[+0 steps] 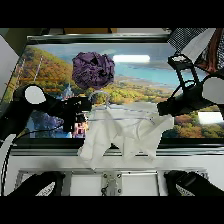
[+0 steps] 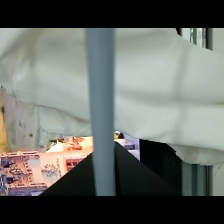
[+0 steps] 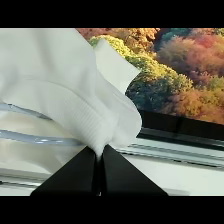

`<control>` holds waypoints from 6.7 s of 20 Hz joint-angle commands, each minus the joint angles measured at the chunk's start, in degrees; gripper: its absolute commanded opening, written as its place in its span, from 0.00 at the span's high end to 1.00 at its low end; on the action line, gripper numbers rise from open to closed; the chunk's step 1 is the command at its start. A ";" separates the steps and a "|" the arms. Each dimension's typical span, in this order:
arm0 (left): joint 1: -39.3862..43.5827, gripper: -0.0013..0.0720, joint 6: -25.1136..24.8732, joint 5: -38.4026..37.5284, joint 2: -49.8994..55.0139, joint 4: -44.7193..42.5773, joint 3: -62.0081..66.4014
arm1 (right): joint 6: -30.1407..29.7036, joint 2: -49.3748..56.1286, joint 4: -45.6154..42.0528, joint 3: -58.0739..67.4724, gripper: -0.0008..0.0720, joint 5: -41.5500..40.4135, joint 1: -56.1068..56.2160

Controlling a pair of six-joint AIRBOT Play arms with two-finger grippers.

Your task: Fold the clothes and pants, and hang the long-sleeved shirts on hangers.

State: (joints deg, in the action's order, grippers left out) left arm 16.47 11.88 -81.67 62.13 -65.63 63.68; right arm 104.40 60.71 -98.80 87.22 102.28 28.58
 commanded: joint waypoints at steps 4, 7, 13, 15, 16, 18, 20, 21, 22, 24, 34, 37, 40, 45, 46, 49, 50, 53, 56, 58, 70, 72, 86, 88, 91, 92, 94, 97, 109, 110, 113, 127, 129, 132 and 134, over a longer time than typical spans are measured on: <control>0.09 0.95 0.87 1.36 0.04 -2.38 3.82 | 0.17 0.04 0.02 0.02 0.96 0.20 0.09; 0.09 0.95 0.98 1.86 0.33 -2.38 5.03 | 0.39 0.04 0.02 0.02 0.96 0.20 0.09; 0.09 0.95 1.01 4.00 3.06 -2.38 5.07 | 0.39 0.09 0.00 0.02 0.96 0.20 0.09; -0.31 0.95 1.01 3.41 3.02 -2.38 6.08 | 0.48 0.15 0.00 0.02 0.96 0.20 0.09; -0.52 0.95 1.01 2.69 3.02 -2.38 7.15 | 0.57 0.28 0.00 0.02 0.96 0.20 0.09; -0.52 0.95 1.01 2.32 3.02 -2.38 9.29 | 0.57 0.52 0.02 0.02 0.96 0.17 0.09; -0.52 0.95 1.01 2.47 3.04 -2.38 10.12 | 0.57 0.76 0.00 0.02 0.96 0.20 0.09; -0.52 0.95 1.01 2.16 3.08 -2.36 9.88 | 0.57 0.81 0.00 0.02 0.96 0.17 0.09; -0.52 0.95 1.03 2.05 3.06 -2.16 9.20 | 0.55 0.79 -0.02 0.02 0.96 0.17 0.09; -0.04 0.95 1.01 1.14 3.06 -1.22 7.02 | 0.55 0.79 -0.85 0.02 0.96 0.15 0.09; 3.69 0.95 1.05 -0.13 6.40 6.16 3.52 | -0.39 0.85 -0.07 0.33 0.96 -1.55 0.11; 2.60 0.95 1.03 -1.05 8.92 9.18 5.29 | -0.37 1.36 0.46 2.08 0.96 -1.70 1.25; 2.75 0.95 1.03 -3.17 10.93 10.08 5.27 | -0.33 2.69 0.50 4.31 0.96 -1.99 3.41; 2.75 0.95 1.05 -3.89 11.93 10.34 5.03 | -0.28 5.75 0.50 6.62 0.96 -4.04 8.22; 2.75 0.95 1.05 -4.15 11.93 10.34 5.03 | -0.02 6.29 0.52 7.04 0.96 -4.92 9.25; 2.75 0.95 1.05 -4.66 11.93 10.34 5.01 | 2.16 8.13 4.11 8.17 0.96 -8.15 11.87; 2.75 0.95 1.05 -4.76 11.93 10.32 5.01 | 2.93 8.57 6.38 8.26 0.96 -9.88 12.37; 2.75 0.95 1.05 -4.92 11.93 10.34 5.01 | 4.50 9.16 13.29 8.26 0.96 -16.72 13.07; 2.75 0.95 1.05 -4.92 11.93 10.34 5.01 | 4.50 9.51 18.80 8.28 0.96 -22.97 13.07; 2.75 0.95 1.05 -4.92 11.93 10.34 5.01 | 4.50 9.90 22.01 8.28 0.96 -25.44 13.07; 2.71 0.95 2.08 -4.94 11.93 10.29 5.01 | 3.37 11.32 24.46 8.28 0.71 -24.30 13.68; 2.71 0.95 2.08 -4.94 11.93 10.29 5.01 | 2.95 11.32 24.44 8.31 0.42 -23.08 13.68; 2.71 0.95 2.10 -5.35 11.93 10.27 5.01 | 4.46 6.01 19.30 8.37 0.08 -17.79 6.95; 2.71 0.95 2.10 -5.35 11.93 10.27 5.01 | 4.44 5.33 19.30 8.39 0.08 -17.86 6.93; 2.71 0.95 2.10 -5.35 11.93 10.27 5.01 | 4.35 3.85 18.62 8.39 0.09 -17.81 6.27; 2.71 0.95 2.10 -5.33 11.93 10.27 5.01 | 4.22 3.32 18.38 8.39 0.09 -17.77 5.75; 2.71 0.95 2.08 -5.35 11.93 10.27 5.01 | 4.20 2.12 16.26 8.37 0.09 -16.92 4.70; 2.71 0.95 2.10 -5.33 11.93 10.27 5.01 | 3.45 0.13 11.32 8.35 0.09 -12.83 3.17; 2.60 0.95 1.99 0.55 12.44 15.45 4.98 | 13.62 -8.13 3.37 0.17 0.10 -1.38 -1.68; 2.60 0.95 2.01 0.70 13.16 16.35 5.01 | 14.45 -8.13 2.86 -1.40 0.10 -1.40 -1.68; 3.37 0.95 2.08 -0.22 15.08 16.28 5.01 | 16.15 -8.09 0.33 -5.46 0.10 -1.84 -1.68; 3.30 0.95 2.05 -0.44 15.39 16.22 5.01 | 16.94 -4.26 -3.72 -11.10 0.46 -8.17 -1.68; 3.30 0.95 2.05 -0.85 15.39 16.22 5.01 | 16.94 -3.72 -4.31 -11.10 0.52 -8.41 -1.68; 3.30 0.95 2.05 -0.83 15.39 16.22 4.98 | 16.92 -3.63 -4.68 -11.10 0.91 -8.39 -1.68; 3.30 0.95 2.03 -0.79 15.41 16.22 4.98 | 16.90 -3.67 -4.98 -11.10 0.96 -8.33 -1.68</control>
State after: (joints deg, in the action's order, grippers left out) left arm 19.81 13.98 -82.35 77.49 -49.41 68.69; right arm 121.32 56.88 -103.15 76.14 94.04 26.89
